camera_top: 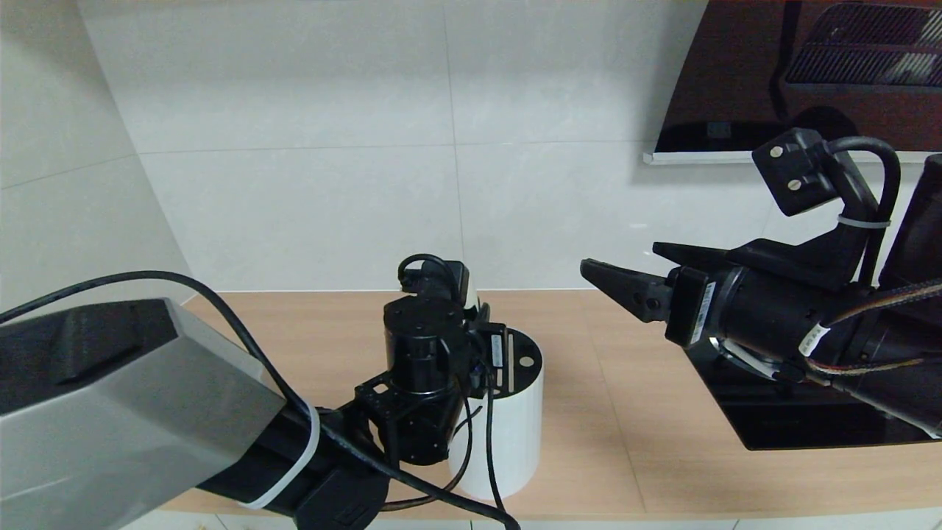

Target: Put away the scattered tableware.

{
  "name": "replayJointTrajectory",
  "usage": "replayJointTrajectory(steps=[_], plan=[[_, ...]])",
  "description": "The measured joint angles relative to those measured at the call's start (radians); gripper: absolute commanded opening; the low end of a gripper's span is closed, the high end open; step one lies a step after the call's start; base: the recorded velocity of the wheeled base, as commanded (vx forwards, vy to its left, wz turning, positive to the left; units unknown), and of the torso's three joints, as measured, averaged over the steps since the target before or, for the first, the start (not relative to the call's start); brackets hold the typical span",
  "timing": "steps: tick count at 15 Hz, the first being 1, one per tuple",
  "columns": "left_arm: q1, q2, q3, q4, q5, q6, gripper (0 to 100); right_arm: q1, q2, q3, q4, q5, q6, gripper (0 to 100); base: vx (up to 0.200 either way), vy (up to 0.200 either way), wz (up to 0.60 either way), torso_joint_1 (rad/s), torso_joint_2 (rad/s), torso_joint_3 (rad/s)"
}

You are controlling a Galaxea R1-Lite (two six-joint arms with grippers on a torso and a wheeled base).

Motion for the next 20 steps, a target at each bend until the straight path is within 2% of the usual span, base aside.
replayJointTrajectory(steps=[6, 7, 16, 20], plan=[[-0.002, 0.026, 0.012, -0.001, 0.006, 0.000, 0, 0.000, 0.000, 0.000, 0.000, 0.000, 0.000, 100, 0.000, 0.000, 0.00, 0.000, 0.00, 0.000], [-0.003, 0.027, 0.013, -0.001, 0.009, 0.001, 100, 0.000, 0.000, 0.000, 0.000, 0.000, 0.000, 100, 0.000, 0.000, 0.00, 0.000, 0.00, 0.000], [-0.012, 0.023, 0.015, -0.003, 0.025, 0.003, 100, 0.000, 0.000, 0.001, 0.000, 0.000, 0.000, 100, 0.000, 0.000, 0.00, 0.000, 0.00, 0.000], [-0.048, -0.037, 0.022, -0.078, 0.024, 0.008, 100, -0.001, -0.002, 0.001, -0.001, -0.002, 0.000, 100, 0.000, 0.000, 0.00, 0.000, 0.00, 0.000]])
